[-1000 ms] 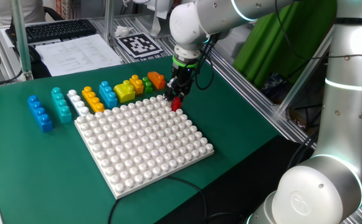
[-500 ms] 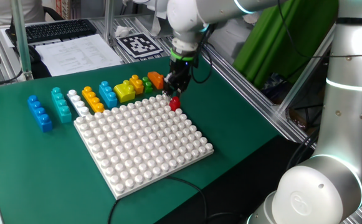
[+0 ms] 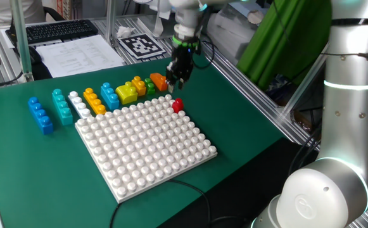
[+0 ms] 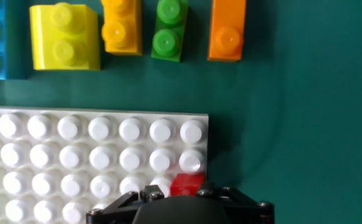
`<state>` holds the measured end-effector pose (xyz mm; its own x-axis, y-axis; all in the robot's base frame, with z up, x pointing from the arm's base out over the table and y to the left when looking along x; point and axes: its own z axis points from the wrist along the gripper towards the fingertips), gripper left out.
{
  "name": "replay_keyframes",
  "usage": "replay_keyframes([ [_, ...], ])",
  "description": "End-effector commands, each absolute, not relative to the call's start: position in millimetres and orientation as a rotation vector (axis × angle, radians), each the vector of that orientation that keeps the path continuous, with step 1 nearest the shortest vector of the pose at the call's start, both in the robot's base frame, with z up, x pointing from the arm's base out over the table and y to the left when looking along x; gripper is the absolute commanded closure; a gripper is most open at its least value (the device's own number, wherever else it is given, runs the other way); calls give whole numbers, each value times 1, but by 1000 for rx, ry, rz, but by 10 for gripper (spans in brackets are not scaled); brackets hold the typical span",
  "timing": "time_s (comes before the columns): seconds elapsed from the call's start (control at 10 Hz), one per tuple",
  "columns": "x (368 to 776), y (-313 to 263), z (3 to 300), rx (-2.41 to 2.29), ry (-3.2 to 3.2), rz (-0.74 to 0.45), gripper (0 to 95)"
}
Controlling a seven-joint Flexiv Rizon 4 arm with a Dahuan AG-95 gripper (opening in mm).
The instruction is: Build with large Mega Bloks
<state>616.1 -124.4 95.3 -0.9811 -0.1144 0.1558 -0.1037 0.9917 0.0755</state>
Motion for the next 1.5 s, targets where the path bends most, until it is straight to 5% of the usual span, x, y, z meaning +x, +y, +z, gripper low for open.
replay_keyframes([
  [0.1, 625, -127, 97, 168, -2969, -99, 570],
  [1.0, 634, -125, 81, 193, -2917, -96, 570],
  [1.1, 627, -122, 82, 198, -2917, -93, 950],
  [1.5, 596, -112, 88, 158, -2890, -104, 950],
])
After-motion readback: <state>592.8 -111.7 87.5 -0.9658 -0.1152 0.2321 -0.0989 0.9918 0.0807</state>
